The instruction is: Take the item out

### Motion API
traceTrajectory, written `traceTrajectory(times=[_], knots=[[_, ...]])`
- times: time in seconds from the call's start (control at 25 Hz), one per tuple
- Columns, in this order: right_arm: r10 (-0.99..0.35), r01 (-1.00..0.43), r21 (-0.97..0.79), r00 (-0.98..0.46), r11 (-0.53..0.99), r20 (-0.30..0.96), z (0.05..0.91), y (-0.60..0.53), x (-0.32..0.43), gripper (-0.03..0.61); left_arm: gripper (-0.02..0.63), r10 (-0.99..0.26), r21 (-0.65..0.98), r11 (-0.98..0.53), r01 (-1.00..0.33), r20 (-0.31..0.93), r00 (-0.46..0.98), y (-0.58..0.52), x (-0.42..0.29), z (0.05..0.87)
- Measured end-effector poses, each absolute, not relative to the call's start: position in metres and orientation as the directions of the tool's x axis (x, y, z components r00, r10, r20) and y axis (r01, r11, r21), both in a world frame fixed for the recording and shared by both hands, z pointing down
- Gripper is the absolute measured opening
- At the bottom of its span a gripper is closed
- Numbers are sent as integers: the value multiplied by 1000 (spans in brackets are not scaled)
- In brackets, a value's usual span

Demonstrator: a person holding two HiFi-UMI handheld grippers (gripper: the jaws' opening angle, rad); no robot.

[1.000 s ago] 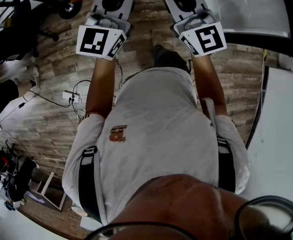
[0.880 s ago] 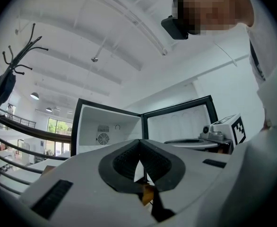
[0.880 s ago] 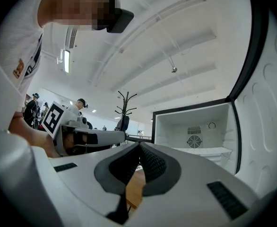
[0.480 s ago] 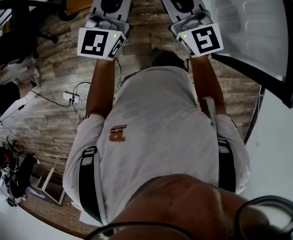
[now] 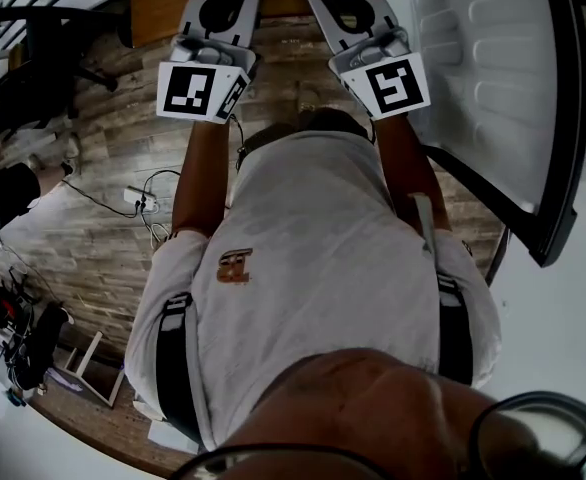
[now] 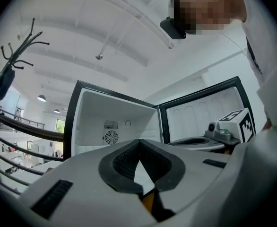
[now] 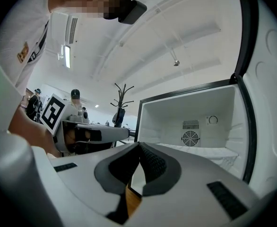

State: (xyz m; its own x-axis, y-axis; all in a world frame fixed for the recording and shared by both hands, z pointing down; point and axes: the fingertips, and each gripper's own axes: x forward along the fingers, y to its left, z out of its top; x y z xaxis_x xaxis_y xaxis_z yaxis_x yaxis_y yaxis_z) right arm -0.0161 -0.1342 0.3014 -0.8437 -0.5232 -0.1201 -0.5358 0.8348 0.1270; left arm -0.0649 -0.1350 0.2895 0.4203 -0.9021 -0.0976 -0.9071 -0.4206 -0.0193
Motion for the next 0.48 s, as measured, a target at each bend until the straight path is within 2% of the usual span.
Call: traceTrajectory(times=[0.48], knots=[[-580,-583,109,-812,805,-61,321,-180,9,34,18,-918,-6,-394,-919,-55,394,-175,-47,299]])
